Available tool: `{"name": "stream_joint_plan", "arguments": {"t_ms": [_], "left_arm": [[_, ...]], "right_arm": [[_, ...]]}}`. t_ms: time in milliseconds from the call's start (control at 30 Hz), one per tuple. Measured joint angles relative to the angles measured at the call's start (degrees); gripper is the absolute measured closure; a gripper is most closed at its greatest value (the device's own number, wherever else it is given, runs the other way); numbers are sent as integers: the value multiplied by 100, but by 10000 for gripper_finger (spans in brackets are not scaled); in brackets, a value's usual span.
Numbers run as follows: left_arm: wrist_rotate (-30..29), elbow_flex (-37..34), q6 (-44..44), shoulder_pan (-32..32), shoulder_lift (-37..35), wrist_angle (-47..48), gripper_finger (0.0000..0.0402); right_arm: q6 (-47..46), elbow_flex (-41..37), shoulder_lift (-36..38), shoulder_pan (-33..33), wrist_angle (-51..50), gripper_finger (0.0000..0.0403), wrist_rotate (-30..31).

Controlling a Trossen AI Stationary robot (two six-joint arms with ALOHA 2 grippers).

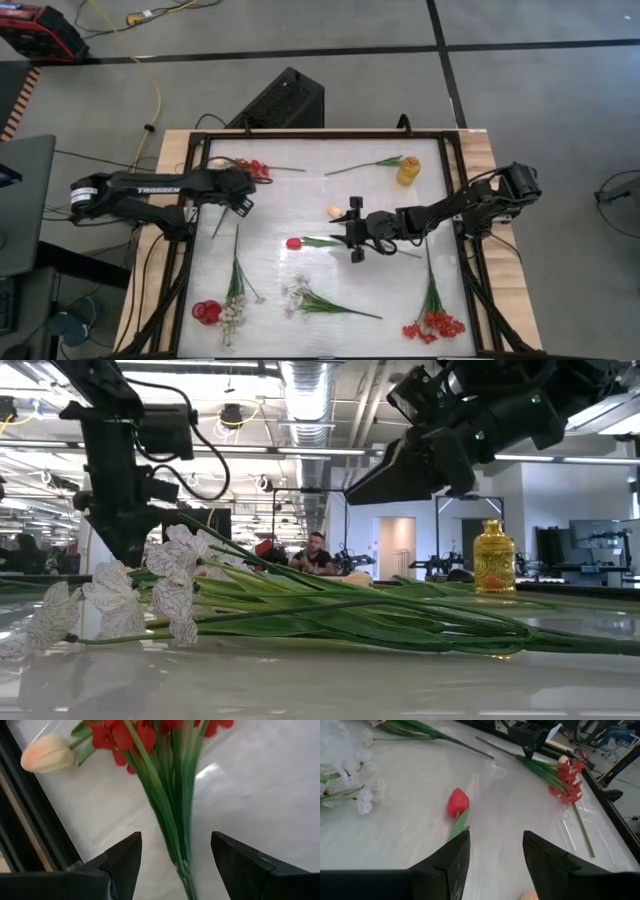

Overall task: Sort flowers into vase by color
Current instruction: Put the top red flowers into the red vase

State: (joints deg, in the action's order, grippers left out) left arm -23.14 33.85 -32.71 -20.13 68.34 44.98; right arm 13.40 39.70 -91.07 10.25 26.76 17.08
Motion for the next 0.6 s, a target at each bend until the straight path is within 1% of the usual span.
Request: {"name": "stream_joint_plan", "arguments": {"t_ms": [100,200,267,400,500,600], "left_arm": [[67,-124,122,-119,218,-310,172],[396,-425,488,-306,319,-945,172],[583,-597,568,-478,299,-1216,172],[694,-806,503,-694,218,-1305,178],[704,-853,436,-698,75,-1354,202],[728,-863,352,-698,-83,-1377,250]], "right_arm": [[-32,0,0,25,4,193,0],[-47,0,0,62,-14,193,-24],[-50,0,0,76,-30,194,-33],[-207,0,2,127,-173,194,-46],[-484,0,2,173,-385,194,-48],[-751,0,2,245,-665,194,-51]]}}
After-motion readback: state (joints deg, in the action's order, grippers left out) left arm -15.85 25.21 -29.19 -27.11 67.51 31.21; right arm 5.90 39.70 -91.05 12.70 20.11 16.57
